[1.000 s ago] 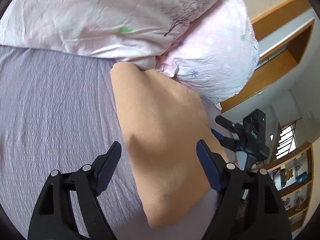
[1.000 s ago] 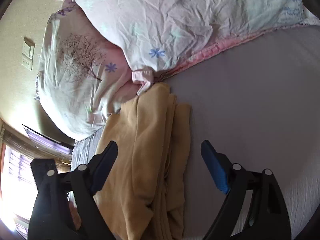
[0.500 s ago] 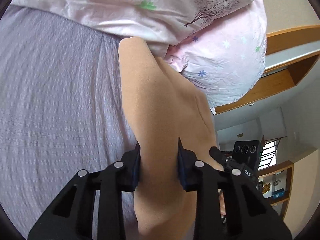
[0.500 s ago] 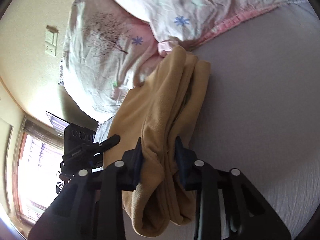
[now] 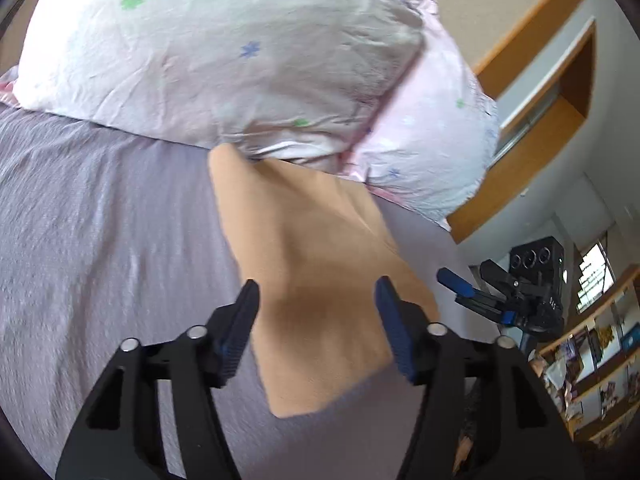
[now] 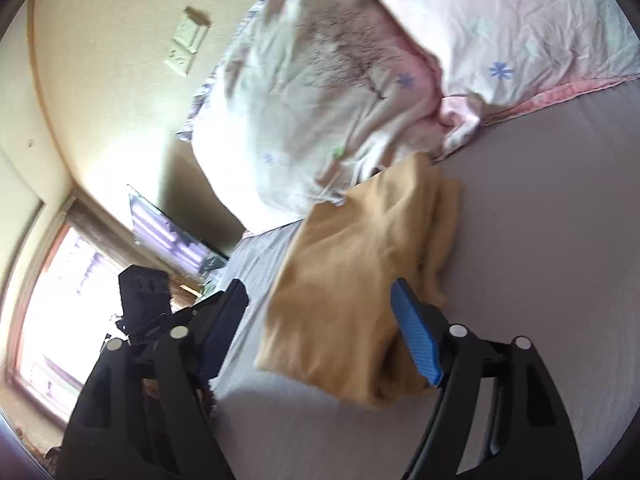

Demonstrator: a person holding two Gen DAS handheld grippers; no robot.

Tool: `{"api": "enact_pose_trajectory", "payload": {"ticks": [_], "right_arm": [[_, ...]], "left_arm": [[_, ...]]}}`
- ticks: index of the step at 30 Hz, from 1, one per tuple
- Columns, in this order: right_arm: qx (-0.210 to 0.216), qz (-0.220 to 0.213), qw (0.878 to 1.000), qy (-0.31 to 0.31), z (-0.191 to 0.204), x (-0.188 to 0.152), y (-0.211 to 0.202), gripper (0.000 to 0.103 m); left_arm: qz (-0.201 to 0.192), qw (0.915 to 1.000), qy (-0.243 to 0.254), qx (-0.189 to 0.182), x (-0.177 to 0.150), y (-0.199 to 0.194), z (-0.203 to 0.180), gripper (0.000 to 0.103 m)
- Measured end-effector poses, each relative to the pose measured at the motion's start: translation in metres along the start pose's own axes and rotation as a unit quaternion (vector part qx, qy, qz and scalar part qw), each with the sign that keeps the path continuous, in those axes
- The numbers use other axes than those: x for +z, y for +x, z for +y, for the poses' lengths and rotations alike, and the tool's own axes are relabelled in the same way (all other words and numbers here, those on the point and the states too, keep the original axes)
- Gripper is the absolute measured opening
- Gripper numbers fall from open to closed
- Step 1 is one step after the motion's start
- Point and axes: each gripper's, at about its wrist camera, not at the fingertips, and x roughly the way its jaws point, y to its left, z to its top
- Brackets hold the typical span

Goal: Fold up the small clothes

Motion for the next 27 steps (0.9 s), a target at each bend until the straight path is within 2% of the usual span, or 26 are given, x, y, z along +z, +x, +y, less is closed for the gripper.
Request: {"api": "enact_pose_trajectory", "payload": {"ticks": [3, 5, 6, 8, 9, 10, 12, 13, 16, 19, 22, 25, 27], "right_arm": [[-0.002, 0.046, 0.999, 0.0, 0.011, -0.016, 0.021, 0.083], [-0.049, 0.073, 0.996, 0.02, 0.003, -0.025, 0.035, 0.083], [-0.071, 0.082, 0.994, 0.032, -0.002, -0.03, 0.035, 0.079], [-0.072, 0.073, 0.994, 0.038, -0.003, -0.038, 0.026, 0.079], [-0.084, 0.06, 0.994, 0.024, 0.003, -0.041, 0.017, 0.086], [-0.106, 0.049, 0.993, 0.007, 0.009, -0.043, 0.01, 0.099], [-0.18, 0.028, 0.983, -0.034, 0.019, -0.052, 0.0, 0.101], [-0.201, 0.026, 0.978, -0.051, 0.022, -0.058, 0.0, 0.101], [-0.248, 0.041, 0.964, -0.084, 0.026, -0.08, 0.012, 0.101], [-0.288, 0.064, 0.949, -0.109, 0.024, -0.092, 0.03, 0.101], [-0.304, 0.077, 0.943, -0.115, 0.021, -0.105, 0.038, 0.101], [-0.325, 0.078, 0.933, -0.131, 0.026, -0.109, 0.046, 0.101], [-0.34, 0.084, 0.926, -0.142, 0.029, -0.112, 0.05, 0.101]], "left_arm": [[0.044, 0.9985, 0.031, -0.014, -0.019, 0.025, -0.03, 0.076], [0.081, 0.9954, 0.043, 0.026, -0.029, 0.05, -0.037, 0.076], [0.092, 0.993, 0.055, 0.049, -0.038, 0.053, -0.039, 0.076], [0.082, 0.9898, 0.083, 0.081, -0.047, 0.045, -0.046, 0.08], [0.072, 0.9865, 0.097, 0.111, -0.052, 0.037, -0.049, 0.087], [0.058, 0.981, 0.109, 0.15, -0.057, 0.029, -0.051, 0.101], [0.029, 0.967, 0.134, 0.215, -0.068, 0.012, -0.049, 0.102], [0.028, 0.9624, 0.138, 0.232, -0.073, 0.01, -0.046, 0.102], [0.047, 0.963, 0.129, 0.232, -0.082, 0.012, -0.032, 0.102], [0.064, 0.9559, 0.138, 0.251, -0.089, 0.022, -0.025, 0.102], [0.082, 0.9525, 0.14, 0.258, -0.093, 0.031, -0.023, 0.102], [0.085, 0.9508, 0.138, 0.264, -0.092, 0.032, -0.021, 0.102], [0.092, 0.9446, 0.149, 0.278, -0.093, 0.034, -0.024, 0.102]]}}
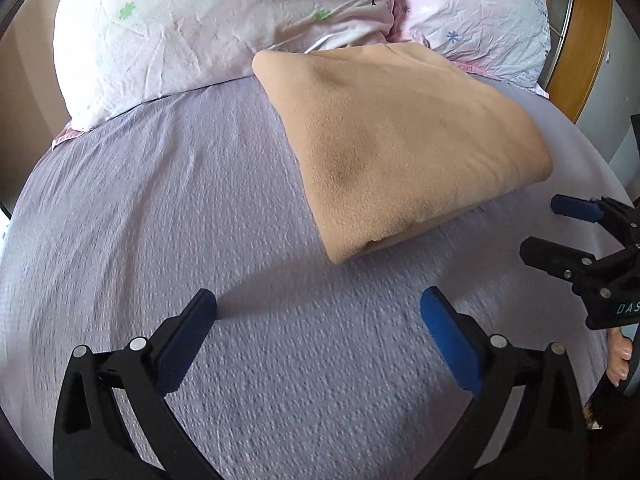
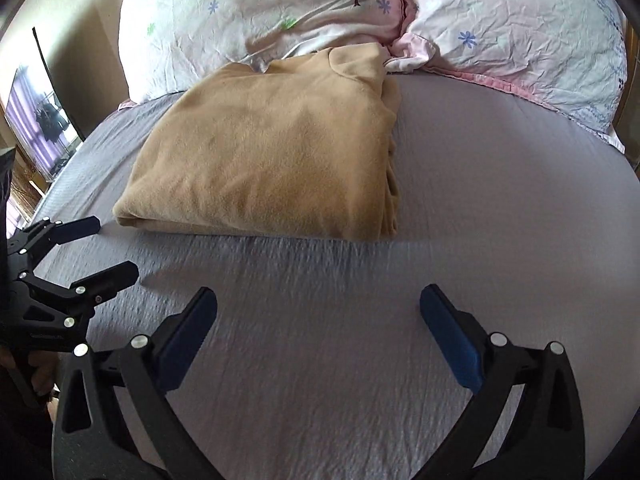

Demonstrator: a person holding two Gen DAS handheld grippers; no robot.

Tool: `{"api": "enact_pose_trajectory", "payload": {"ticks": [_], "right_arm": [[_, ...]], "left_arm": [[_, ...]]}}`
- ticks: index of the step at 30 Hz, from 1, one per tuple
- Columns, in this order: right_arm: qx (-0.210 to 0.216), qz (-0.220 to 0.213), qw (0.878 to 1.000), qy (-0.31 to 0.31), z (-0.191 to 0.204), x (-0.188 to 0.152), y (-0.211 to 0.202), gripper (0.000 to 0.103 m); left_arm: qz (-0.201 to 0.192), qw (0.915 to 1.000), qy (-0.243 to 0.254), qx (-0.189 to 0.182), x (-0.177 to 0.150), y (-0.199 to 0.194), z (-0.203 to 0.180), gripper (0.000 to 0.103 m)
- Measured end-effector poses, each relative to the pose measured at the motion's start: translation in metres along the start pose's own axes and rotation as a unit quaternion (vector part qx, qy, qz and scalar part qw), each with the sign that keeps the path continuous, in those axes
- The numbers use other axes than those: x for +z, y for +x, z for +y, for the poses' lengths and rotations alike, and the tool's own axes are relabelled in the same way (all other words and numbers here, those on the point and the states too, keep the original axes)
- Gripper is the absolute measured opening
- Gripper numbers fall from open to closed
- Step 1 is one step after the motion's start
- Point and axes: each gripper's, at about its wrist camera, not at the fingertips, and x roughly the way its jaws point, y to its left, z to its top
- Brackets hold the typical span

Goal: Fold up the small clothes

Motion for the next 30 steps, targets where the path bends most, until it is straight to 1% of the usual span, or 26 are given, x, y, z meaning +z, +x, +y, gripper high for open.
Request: {"api": "enact_pose_trajectory", "payload": {"ticks": [3, 30], "right_arm": [[-0.04, 0.009, 0.999, -0.026, 0.0136, -0.0028, 0.0024, 0.101], [-0.039, 0.008, 0.999, -0.02, 0.0124, -0.0042, 0.0028, 0.101]], "left_arm": [[0.0, 1.0, -0.001, 0.0, 0.0012, -0.0006, 0.0002, 0.102], [0.0, 1.0, -0.002, 0.001, 0.0018, -0.0008, 0.0, 0.102]]}}
